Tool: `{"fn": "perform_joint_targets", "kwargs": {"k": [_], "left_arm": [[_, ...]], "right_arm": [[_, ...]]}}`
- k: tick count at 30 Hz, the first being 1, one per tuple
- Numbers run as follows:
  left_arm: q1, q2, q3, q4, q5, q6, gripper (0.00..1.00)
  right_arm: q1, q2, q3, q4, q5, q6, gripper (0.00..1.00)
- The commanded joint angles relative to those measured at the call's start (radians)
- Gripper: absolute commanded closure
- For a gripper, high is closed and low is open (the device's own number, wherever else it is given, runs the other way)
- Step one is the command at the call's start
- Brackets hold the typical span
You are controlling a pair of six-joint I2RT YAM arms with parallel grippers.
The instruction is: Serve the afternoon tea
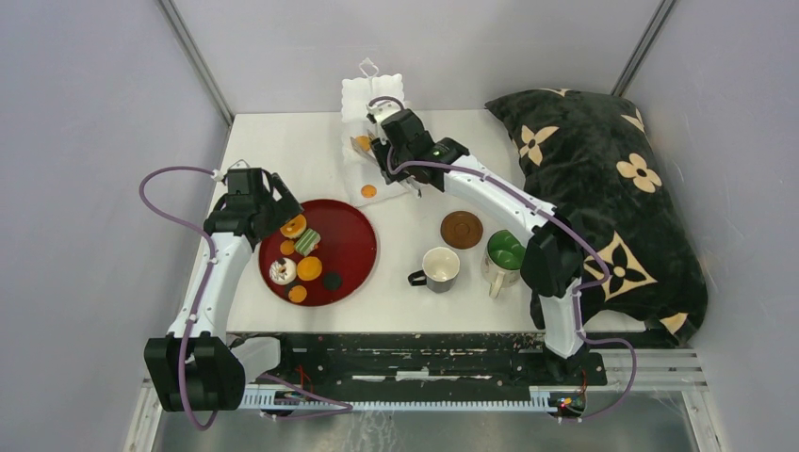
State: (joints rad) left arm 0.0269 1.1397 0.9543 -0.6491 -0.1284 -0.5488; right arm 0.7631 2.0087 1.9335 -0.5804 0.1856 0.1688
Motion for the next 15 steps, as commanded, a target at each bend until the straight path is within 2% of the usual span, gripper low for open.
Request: {"fn": "perform_joint_targets", "kwargs": {"k": [1,4,15], "left_arm": [[0.007,-0.014,0.026,0.02,-0.014,0.019,0.01],[0.007,-0.018,0.027,0.017,-0.015,0.02,0.01],[0.007,-0.019,0.029,0.017,-0.001,0.014,0.01]], "right_arm": [[-0.005,0.001,0.069,0.065,0.013,0.001,0.71],[-0.004,-0.004,0.066,0.067,0.011,0.003,0.59],[-0.004,-0.093,0.003,0.091,0.012,0.009,0.52]]}}
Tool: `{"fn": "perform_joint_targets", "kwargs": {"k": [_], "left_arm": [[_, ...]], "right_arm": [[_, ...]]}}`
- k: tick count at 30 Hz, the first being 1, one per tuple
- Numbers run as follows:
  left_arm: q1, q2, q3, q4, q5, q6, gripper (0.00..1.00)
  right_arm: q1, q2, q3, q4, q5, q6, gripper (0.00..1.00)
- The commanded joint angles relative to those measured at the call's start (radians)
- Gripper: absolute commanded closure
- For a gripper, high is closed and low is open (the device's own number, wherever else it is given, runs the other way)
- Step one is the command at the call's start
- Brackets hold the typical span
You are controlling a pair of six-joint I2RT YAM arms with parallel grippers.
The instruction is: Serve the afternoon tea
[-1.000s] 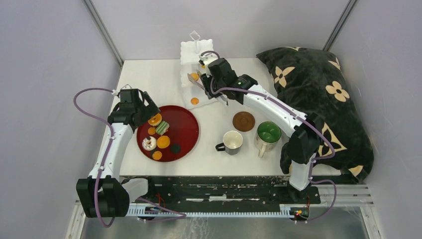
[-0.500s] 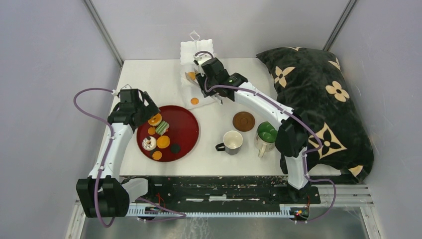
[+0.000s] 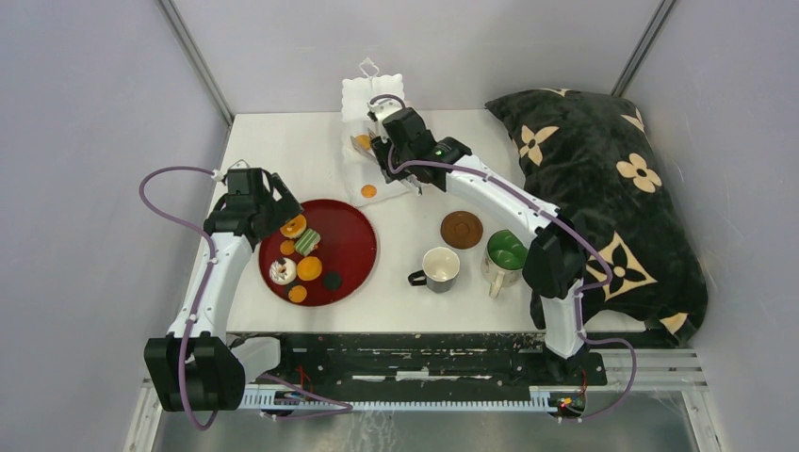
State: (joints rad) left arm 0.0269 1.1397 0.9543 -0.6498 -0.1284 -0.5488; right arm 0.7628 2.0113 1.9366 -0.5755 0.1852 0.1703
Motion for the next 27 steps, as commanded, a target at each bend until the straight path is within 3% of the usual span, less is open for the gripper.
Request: {"fn": "perform_joint_targets", "kwargs": {"k": [1,22,27], "left_arm": [[0.007,-0.018,0.03,0.018,0.001,0.013,0.01],[0.007,-0.053,0.026,0.001,-0.006,0.011,0.01],[0.007,-0.05,0.031,0.001,-0.003,0.01,0.01]], "right_arm": [[-0.003,-0.098,-0.003,0.085,0.014,0.007,0.52],[-0.004,-0.069,0.008,0.068,-0.013,0.01,0.47],[-0.003,-0.146,-0.049,0.093,-0.029,0.011,0.54]]}}
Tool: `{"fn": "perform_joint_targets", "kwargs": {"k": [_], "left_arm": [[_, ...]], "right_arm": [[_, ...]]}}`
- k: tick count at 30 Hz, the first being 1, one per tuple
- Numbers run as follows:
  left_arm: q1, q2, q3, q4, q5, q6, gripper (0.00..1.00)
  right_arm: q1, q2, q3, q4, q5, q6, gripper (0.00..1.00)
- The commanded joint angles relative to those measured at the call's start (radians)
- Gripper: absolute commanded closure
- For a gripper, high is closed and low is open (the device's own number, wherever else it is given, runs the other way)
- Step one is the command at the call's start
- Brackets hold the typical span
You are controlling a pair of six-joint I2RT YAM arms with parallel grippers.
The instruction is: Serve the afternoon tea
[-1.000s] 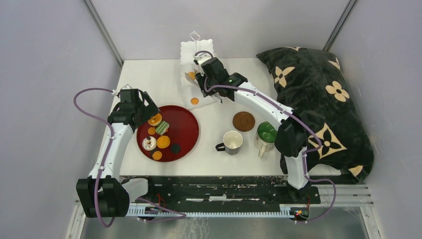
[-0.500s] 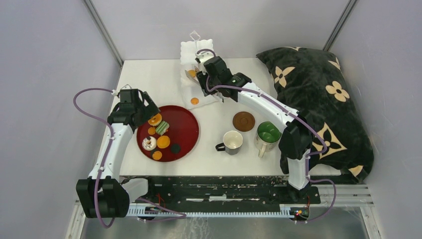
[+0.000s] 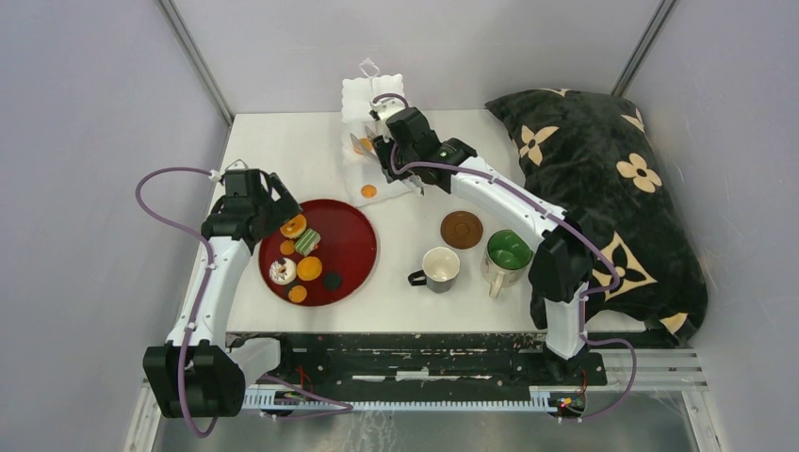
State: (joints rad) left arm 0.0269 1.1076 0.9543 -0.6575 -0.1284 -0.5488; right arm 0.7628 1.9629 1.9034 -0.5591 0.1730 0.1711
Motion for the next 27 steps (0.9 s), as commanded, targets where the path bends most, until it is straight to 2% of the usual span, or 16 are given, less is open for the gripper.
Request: {"fn": "perform_joint_targets", "kwargs": {"k": [1,8,13,16,21,27], "left_arm": [[0.008,-0.018,0.031,0.007,-0.002,0.01,0.01],[0.007,-0.022,0.028,0.009,-0.001,0.004,0.01],[0.007,-0.024,0.028,0.008,-0.009,0.003,0.01],[0.007,-0.027,0.023,0.003,-0.015,0.004,0.01],[0.007,-0.036,0.0,-0.015,-0.029,0.006,0.01],[0.007,-0.073,-0.05,-0.019,0.0,-0.018,0.01]], "right_arm": [[-0.003,-0.117,-0.031,0.083,-0.022,0.01,0.55],[0.011,-0.261,-0.196,0.103,-0.102,0.035,0.74],[0.076,-0.375,-0.367,0.118,-0.089,0.036,0.89],[0.129,-0.438,-0.468,0.121,-0.072,0.046,0.89],[0.228,-0.482,-0.601,0.123,-0.113,0.059,0.8],[0.317,-0.441,-0.642,0.155,-0.169,0.048,0.75]]}}
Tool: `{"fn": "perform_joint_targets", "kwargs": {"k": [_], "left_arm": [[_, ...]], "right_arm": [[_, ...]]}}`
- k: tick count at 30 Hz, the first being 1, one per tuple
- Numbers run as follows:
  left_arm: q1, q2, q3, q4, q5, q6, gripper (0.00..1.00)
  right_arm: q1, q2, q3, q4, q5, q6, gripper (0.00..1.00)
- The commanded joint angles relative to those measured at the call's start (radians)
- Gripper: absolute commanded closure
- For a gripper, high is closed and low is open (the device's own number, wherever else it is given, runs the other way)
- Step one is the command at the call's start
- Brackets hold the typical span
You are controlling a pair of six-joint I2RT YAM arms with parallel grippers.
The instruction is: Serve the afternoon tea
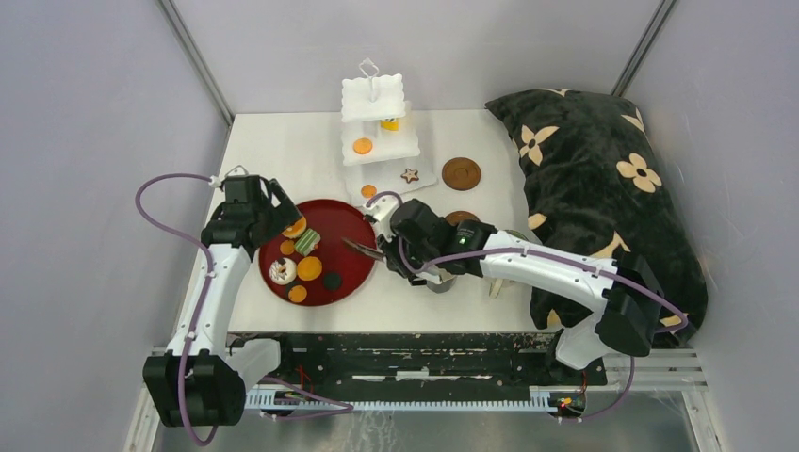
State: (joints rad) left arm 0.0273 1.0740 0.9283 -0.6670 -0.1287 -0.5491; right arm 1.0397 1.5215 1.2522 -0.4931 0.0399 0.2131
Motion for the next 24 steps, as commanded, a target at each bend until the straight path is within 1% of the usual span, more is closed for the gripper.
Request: {"fn": "perform_joint_targets", "kwargs": {"k": [1,4,5,9,13,19,22,24], "left_arm": [[0.006,-0.042,-0.027,-0.012,-0.003,-0.02,0.01],[0.007,-0.045,-0.034,-0.014,0.002,-0.026,0.01],[0.006,-0.044,-0.038,-0.012,0.014,-0.031,0.01],[0.006,-0.028,-0.033,-0.009,0.024,-0.029,0.01],[0.006,-0.014,-0.019,-0.009,0.014,-0.024,0.01],[0.007,-0.003,-0.017,-0.003,0.017,-0.028,0.01],[0.006,-0.004,-0.022,-0.002,0.015,-0.028,0.01],[0.007,-0.006,-0.023,-0.002,0.015,-0.028,0.01]], "right_arm": [[0.051,0.008,0.014,0.092,-0.038,0.002,0.74],[0.077,0.044,0.037,0.085,-0.046,-0.023,0.72],[0.083,0.059,0.051,0.072,-0.069,-0.048,0.72],[0.103,0.108,0.124,-0.022,-0.091,-0.156,0.7],[0.119,0.116,0.125,-0.022,-0.134,-0.17,0.7],[0.164,0.149,0.133,0.002,-0.192,-0.167,0.75],[0.171,0.18,0.14,0.014,-0.186,-0.166,0.77],[0.17,0.198,0.138,0.031,-0.154,-0.166,0.78]]}}
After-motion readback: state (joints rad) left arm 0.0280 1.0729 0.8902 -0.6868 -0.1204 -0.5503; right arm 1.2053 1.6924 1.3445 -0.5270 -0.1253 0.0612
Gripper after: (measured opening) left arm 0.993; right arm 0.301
